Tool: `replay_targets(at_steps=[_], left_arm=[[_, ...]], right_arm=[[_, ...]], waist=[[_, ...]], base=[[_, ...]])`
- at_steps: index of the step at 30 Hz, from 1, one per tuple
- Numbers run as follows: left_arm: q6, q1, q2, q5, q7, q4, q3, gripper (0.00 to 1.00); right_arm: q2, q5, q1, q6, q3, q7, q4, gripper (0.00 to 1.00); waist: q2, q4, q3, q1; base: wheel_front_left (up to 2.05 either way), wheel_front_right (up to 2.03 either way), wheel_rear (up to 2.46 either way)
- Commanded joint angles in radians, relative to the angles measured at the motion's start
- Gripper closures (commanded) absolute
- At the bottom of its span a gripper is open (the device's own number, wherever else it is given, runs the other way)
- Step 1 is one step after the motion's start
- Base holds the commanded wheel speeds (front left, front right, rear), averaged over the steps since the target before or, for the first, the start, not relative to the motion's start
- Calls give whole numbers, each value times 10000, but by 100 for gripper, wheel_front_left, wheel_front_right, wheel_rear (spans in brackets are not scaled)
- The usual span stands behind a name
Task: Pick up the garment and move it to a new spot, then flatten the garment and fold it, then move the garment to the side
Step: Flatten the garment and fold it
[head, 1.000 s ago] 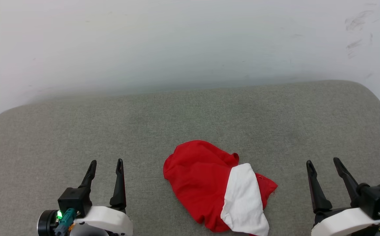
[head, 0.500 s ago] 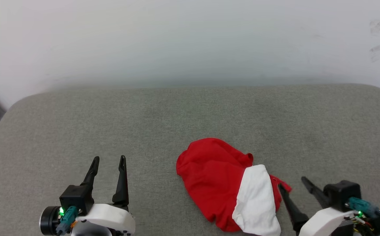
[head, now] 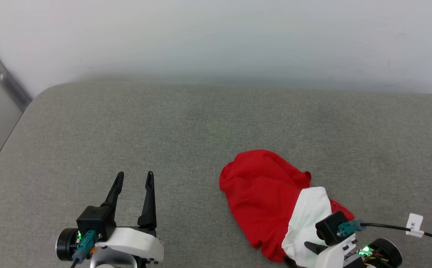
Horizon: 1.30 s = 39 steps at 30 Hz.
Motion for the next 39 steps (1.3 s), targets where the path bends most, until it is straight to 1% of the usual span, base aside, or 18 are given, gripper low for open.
replay_targets(at_steps=[1,6,7,8,9,15,17,19,23,28,31,32,33,35,39], left_arm=[[-39,-166,-53,62,-25,-18,2,0],[-172,-298,-159,82,-25,146,57,0],[-195,-321,-188,89,-25,175,72,0],[-192,-350,-202,100,-25,184,102,0],[-213,-380,-226,116,-25,203,114,0],[-290,-377,-321,161,-25,273,249,0],[-309,-319,-330,210,-25,297,290,0],[-315,-275,-343,221,-25,314,310,0],[-349,-248,-346,241,-25,334,364,0],[-396,-363,-371,275,-25,328,391,0],[-407,-389,-386,294,-25,324,414,0],[-430,-410,-399,298,-25,338,409,0],[-446,-426,-404,285,-25,357,403,0],[-454,-466,-407,291,-25,390,405,0],[-489,-496,-408,281,-25,436,433,0]], right_arm=[[-67,33,-245,-1,111,77,181,0],[-96,358,-621,-1,468,271,717,0],[-110,370,-683,-1,515,275,758,4],[-112,395,-738,1,565,287,780,58],[-124,417,-797,-1,606,266,790,100],[-205,399,-1193,-1,617,-207,477,100],[-218,318,-1309,-1,452,-366,354,100],[-172,213,-1393,-1,78,-579,200,100],[64,-146,-1346,-1,-1273,-984,92,100],[473,-590,-1011,-1,-3544,-1547,453,100],[791,-689,-787,-1,-4703,-1860,969,100],[983,-710,-643,1,-5341,-2082,1499,100],[1115,-673,-588,-1,-5609,-2220,1783,100],[1287,-707,-532,1,-6088,-2523,2477,100],[1475,-778,-694,1,-6492,-3255,3924,100]], waist=[[0,100,191,0],[0,117,440,0],[0,104,461,0],[0,77,485,0],[0,56,499,0],[0,-202,451,0],[0,-332,417,0],[0,-467,383,0],[0,-760,354,0],[0,-957,387,0],[0,-1027,423,0],[0,-1051,455,0],[0,-1057,473,0],[0,-1062,507,0],[0,-1066,554,0]], base=[[0,0,0],[0,0,0],[0,0,0],[0,0,0],[0,0,0],[0,0,0],[0,0,0],[0,0,0],[0,0,0],[0,0,0],[0,0,0],[0,0,0],[0,0,0],[0,0,0],[0,0,0]])
